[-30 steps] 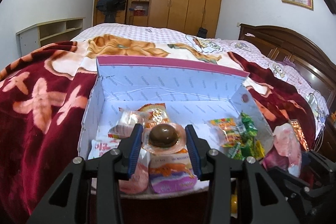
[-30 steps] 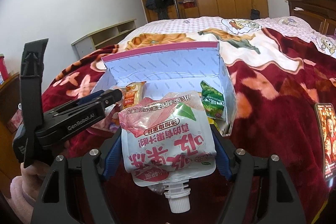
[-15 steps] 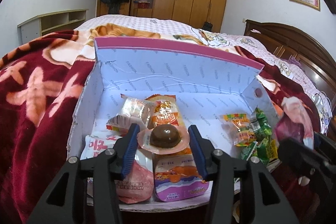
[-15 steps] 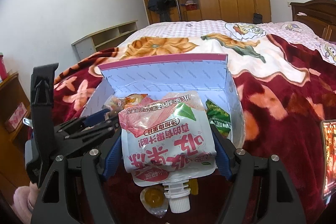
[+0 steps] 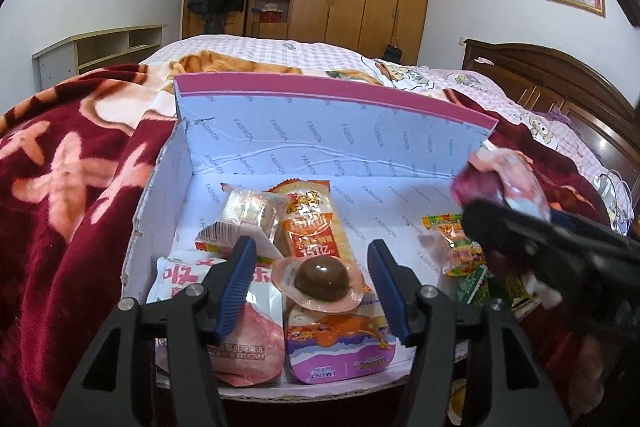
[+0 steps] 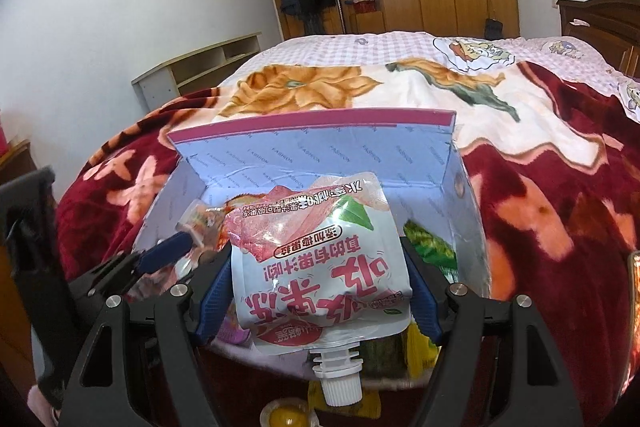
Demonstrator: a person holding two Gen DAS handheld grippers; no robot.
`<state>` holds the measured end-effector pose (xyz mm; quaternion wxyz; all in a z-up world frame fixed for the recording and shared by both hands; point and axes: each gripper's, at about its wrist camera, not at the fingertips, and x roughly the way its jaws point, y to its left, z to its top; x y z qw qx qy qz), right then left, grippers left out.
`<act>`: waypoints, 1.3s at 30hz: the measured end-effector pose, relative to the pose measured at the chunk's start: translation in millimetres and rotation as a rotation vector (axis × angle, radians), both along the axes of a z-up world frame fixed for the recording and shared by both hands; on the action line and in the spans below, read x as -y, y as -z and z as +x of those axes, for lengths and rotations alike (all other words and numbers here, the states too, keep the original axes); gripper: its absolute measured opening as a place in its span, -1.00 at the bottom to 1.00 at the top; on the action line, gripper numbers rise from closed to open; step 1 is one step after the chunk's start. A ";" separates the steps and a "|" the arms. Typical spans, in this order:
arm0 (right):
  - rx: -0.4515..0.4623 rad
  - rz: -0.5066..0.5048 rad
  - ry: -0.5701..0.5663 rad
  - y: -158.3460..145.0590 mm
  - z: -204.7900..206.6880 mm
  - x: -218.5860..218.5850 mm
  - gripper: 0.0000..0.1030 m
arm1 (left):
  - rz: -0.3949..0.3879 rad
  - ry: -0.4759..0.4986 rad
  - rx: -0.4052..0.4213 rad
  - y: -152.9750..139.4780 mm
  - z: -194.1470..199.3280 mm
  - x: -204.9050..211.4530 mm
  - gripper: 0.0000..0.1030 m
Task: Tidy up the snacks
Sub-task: 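Open the left gripper over the box while the right gripper lowers and releases the pouch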
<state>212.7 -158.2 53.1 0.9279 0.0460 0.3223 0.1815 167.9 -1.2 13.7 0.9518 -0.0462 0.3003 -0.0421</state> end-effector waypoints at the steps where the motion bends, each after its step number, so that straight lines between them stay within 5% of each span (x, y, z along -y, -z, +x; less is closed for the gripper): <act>1: -0.004 -0.001 -0.002 0.4 3.7 -0.8 0.48 | 0.000 0.000 0.001 -0.1 -0.2 -0.8 0.19; 15: -0.066 0.046 -0.010 13.6 41.9 -3.9 0.50 | 0.006 0.000 0.000 0.8 -0.2 -0.1 0.21; 21: -0.028 0.048 -0.015 10.8 35.7 -4.9 0.75 | 0.014 0.000 0.000 0.4 0.2 0.6 0.22; 39: 0.010 0.115 -0.033 -8.0 6.2 7.4 0.75 | -0.001 -0.005 0.008 -8.7 -11.6 -3.7 0.22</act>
